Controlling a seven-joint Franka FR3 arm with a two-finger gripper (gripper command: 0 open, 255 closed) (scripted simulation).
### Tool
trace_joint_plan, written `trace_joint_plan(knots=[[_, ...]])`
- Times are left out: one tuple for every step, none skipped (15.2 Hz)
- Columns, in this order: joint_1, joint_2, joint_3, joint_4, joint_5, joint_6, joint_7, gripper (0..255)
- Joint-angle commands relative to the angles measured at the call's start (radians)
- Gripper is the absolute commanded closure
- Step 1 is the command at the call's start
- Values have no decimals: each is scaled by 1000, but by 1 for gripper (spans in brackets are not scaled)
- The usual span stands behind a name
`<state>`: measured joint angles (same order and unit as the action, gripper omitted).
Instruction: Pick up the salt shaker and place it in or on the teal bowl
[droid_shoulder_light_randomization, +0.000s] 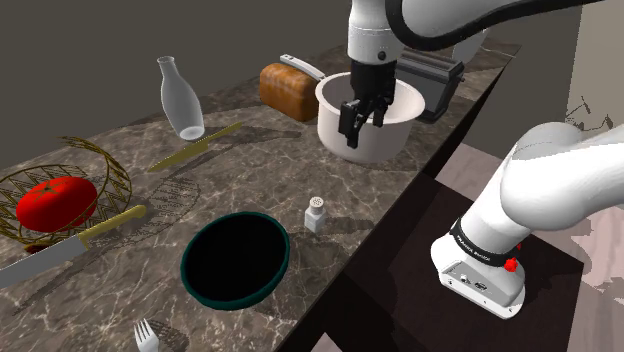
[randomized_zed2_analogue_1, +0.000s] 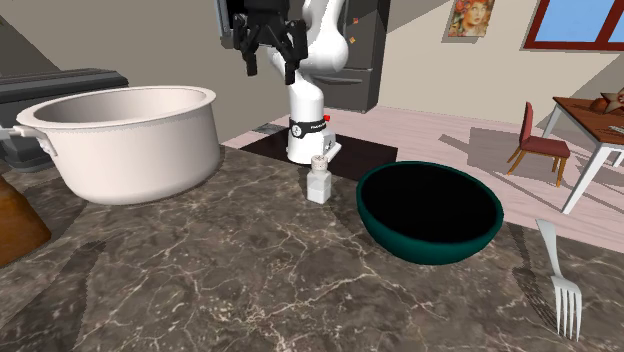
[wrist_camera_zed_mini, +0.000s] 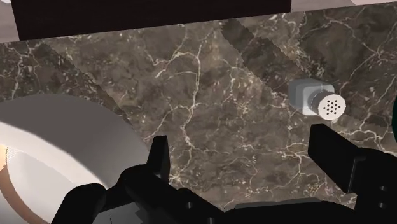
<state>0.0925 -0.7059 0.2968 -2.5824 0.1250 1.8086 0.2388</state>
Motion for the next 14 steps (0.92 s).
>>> trace_joint_plan(knots=[[16,34,46,-11,21,57,41,0],[23,52,70,-17,30,86,61,0],[30,72,94,-22,38,115,82,0],[35,93,118,-25,45,145,103,0],[40,117,142,-27,50,175,125,0],[44,142,167,-28,54,206,147,0],[47,169,193,-27,56,236,170,0],[48,198,218,-24,55,267,194,0],[48,228,244,-21,52,297,220,0],[46,260,271,-15,46,327,246,0],[43,294,298,-9,37,357,275,0],[42,306,308,-6,33,367,285,0],[40,315,311,-14,31,384,287,0],[37,324,315,-22,29,400,290,0]])
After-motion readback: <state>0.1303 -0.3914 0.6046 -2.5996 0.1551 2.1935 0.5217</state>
